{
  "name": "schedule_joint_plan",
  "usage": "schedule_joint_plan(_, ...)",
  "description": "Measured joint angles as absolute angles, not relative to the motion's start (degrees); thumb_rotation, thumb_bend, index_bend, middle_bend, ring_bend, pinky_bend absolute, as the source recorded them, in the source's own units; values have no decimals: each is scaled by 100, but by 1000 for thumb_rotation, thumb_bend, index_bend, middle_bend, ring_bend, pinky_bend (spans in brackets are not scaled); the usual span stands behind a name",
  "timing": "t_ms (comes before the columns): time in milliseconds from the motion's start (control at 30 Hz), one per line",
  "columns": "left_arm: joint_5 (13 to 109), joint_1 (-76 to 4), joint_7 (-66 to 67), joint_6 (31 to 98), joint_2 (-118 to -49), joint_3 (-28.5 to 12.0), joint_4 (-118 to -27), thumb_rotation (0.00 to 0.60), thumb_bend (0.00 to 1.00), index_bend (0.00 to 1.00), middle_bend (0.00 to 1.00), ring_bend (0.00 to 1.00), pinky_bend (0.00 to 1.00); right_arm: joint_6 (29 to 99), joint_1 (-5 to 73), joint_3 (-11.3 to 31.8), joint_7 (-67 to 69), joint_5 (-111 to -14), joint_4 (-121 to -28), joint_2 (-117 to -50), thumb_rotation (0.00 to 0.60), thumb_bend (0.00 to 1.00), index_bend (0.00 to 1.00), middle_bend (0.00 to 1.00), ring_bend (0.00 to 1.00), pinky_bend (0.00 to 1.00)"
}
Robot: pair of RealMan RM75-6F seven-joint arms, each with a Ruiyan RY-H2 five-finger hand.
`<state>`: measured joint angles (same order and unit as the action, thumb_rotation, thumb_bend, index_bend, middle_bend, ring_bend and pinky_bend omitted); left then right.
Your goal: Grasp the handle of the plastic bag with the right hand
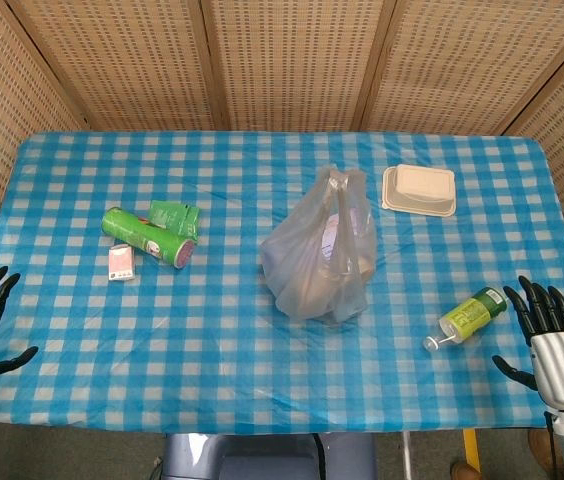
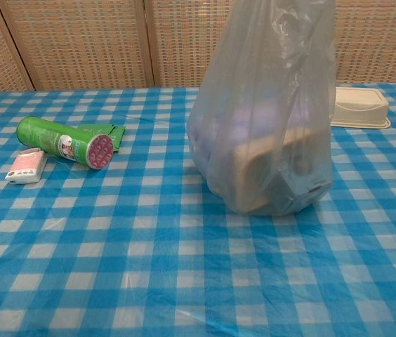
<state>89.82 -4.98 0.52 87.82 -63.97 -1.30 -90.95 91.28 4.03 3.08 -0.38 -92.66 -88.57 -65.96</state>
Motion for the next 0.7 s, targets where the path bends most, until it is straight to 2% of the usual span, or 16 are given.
schedule_joint_plan(300,9016,-543,71,8689,-6388,-102,-9084,600,0,0,0,0,0,8996,517,322,551,-9297,-8883,-6536,600,0,0,0,0,0)
schedule_joint_plan(500,8964,-618,203,8558,-6494,-128,-9033,600,0,0,0,0,0,8674,867,414,2261,-9379,-8928,-6274,600,0,0,0,0,0)
schedule_joint_plan(700,8819,-685,240,8443,-6565,-197,-8993,600,0,0,0,0,0,8144,1517,614,4587,-9494,-9021,-5754,600,0,13,0,0,0)
